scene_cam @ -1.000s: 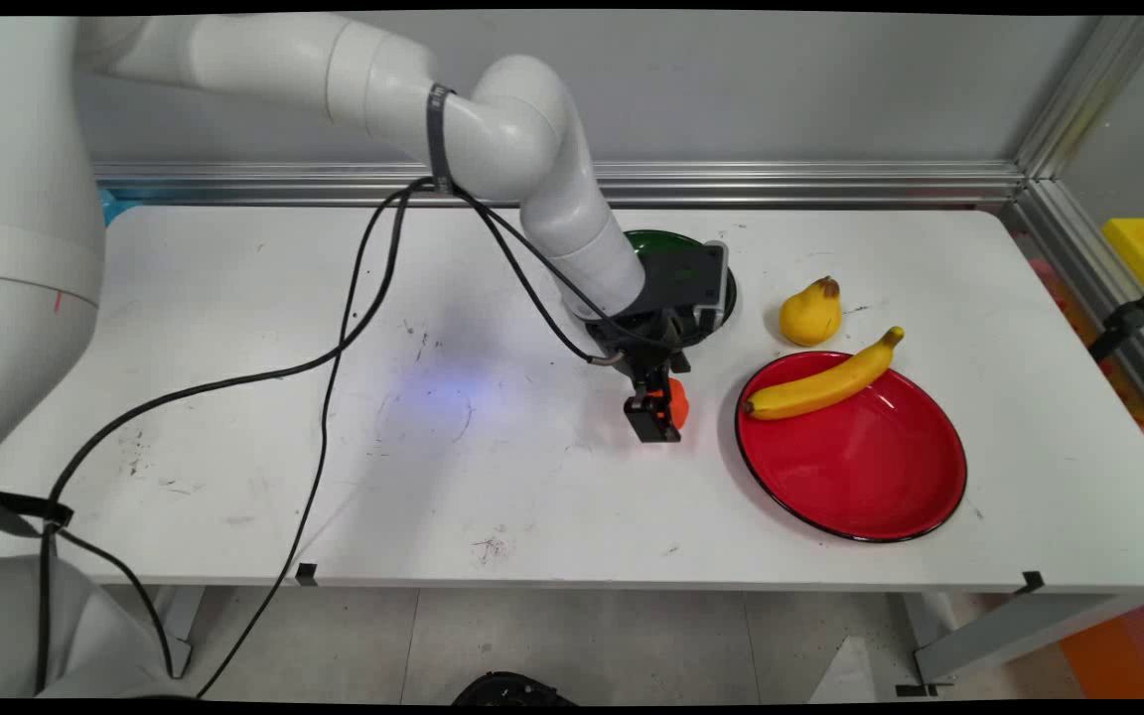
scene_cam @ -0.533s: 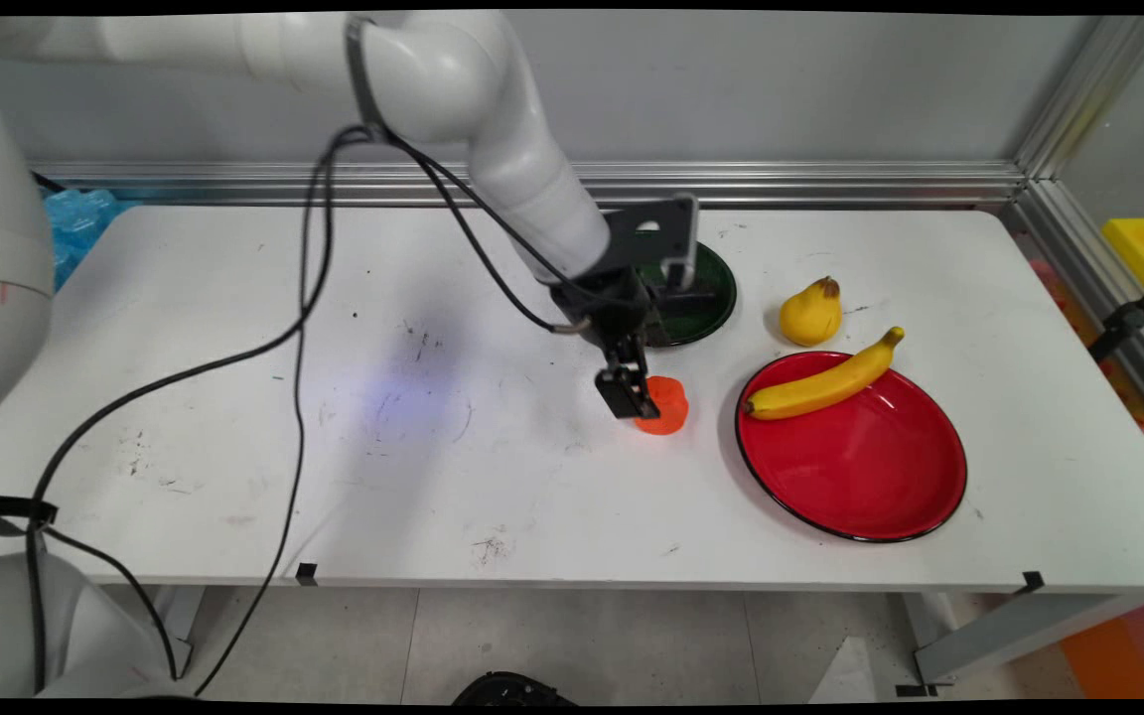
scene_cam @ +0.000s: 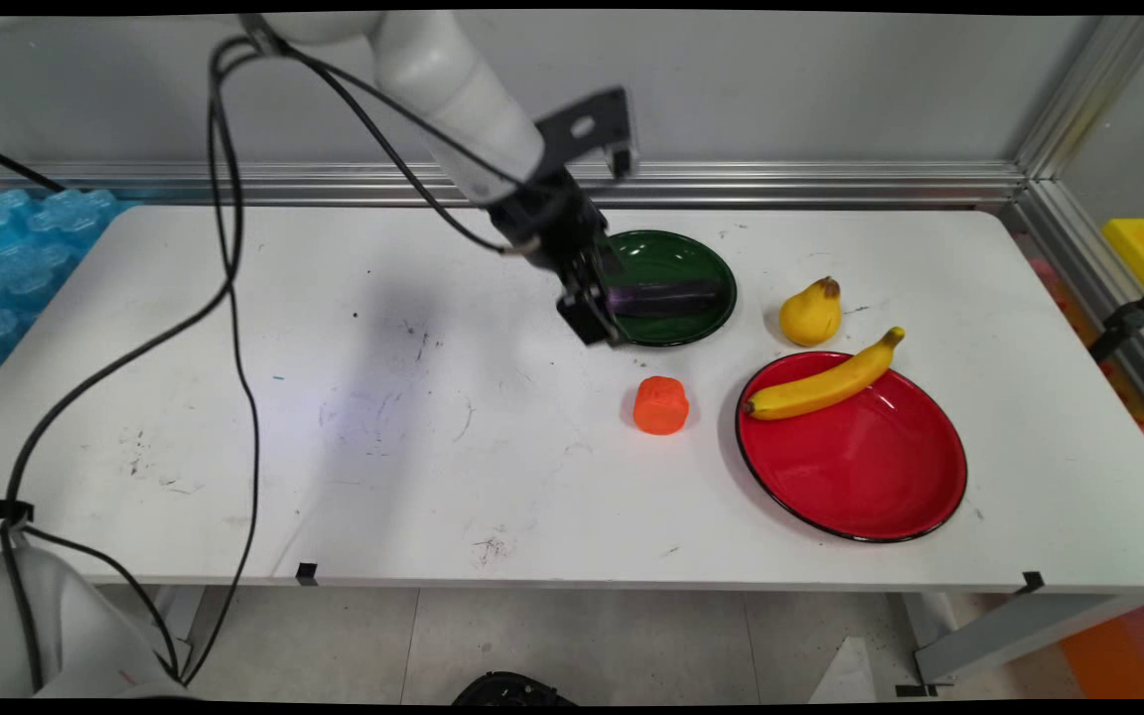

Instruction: Pick up the eggplant from the green plate

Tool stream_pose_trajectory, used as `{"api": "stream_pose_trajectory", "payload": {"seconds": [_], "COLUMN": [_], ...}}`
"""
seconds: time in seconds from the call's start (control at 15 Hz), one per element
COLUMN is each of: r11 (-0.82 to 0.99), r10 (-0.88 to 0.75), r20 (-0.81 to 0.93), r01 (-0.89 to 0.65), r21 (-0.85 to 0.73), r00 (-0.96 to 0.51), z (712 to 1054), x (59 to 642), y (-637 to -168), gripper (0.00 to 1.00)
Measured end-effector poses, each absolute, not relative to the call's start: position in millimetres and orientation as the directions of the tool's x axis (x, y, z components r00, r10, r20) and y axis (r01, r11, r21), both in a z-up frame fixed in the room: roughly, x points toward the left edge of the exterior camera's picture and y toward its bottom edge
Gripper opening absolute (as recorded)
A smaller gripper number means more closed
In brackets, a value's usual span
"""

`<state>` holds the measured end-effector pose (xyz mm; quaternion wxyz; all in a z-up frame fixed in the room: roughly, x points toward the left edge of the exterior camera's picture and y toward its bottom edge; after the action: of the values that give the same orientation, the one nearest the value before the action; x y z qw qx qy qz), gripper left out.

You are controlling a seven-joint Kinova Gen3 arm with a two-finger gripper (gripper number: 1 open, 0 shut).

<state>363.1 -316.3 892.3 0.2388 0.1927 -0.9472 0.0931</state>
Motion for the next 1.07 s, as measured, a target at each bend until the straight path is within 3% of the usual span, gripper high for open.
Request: {"api": "stream_pose_trajectory", "payload": {"seconds": [0.53, 1.07], "r11": [0.811, 0.782], "r10": [-0.451, -0.509], "r20": [0.532, 0.506], "r01": [-0.578, -0.619], "r21": [-0.092, -0.066], "r00": [-0.717, -0.697], "z": [917.0, 875.0], "x": [403.2, 387.5], "y": [-344.6, -392.0], "gripper": [1.0, 1.0]}}
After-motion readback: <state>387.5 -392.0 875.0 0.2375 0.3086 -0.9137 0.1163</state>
